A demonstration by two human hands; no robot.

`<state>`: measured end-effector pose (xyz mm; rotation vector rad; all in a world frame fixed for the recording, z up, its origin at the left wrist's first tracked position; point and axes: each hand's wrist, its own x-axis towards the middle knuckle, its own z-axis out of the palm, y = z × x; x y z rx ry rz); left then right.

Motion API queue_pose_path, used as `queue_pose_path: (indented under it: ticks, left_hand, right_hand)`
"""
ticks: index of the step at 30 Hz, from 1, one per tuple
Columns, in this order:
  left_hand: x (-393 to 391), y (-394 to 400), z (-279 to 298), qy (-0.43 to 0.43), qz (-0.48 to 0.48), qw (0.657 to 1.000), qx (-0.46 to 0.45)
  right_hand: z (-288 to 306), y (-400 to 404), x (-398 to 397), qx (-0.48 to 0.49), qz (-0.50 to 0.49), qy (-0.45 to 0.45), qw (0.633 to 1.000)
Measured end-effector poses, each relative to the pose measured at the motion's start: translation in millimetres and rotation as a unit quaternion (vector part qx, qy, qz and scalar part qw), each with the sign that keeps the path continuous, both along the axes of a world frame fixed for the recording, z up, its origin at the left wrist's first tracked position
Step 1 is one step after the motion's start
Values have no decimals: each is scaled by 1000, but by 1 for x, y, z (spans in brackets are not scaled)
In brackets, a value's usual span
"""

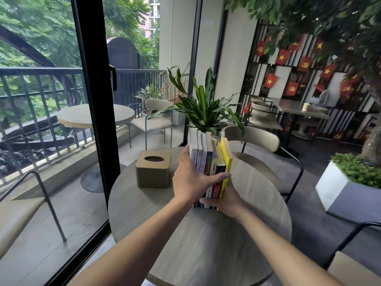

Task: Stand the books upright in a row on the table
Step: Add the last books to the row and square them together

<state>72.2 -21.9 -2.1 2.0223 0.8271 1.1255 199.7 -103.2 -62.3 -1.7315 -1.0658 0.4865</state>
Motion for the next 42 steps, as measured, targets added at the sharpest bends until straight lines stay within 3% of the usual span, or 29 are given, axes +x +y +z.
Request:
queue_pose_path:
  ticks: [3, 6, 11, 16, 21, 26, 31, 42]
  left_hand:
    - [5, -2, -4, 5, 23, 1000, 5]
    - [10, -3, -9, 12, 43, 999, 5]
    - [11, 10, -15, 35, 30, 999, 13]
    - [-4, 43, -13, 192, 15, 971, 140]
    - [-15, 82, -10, 374, -92, 916, 112]
    - [-13, 97, -2, 436, -125, 883, 124]
    - [-14, 91, -2, 422, -120, 887, 143]
    - [-10, 75, -14, 261, -147, 950, 88]
  right_hand:
    - [0, 7, -8, 54, -38, 9, 998]
    - [-2, 8, -17, 80, -99, -37, 991]
    - [1, 9, -20, 91, -116, -60, 987]
    - [2, 8, -21, 109, -143, -70, 981]
    - [-2, 7, -21, 104, -158, -61, 980]
    - [-2, 9, -22, 96, -162, -76, 979]
    - [-2, 8, -22, 96, -149, -76, 981]
    - [4, 3, -25, 98, -123, -67, 985]
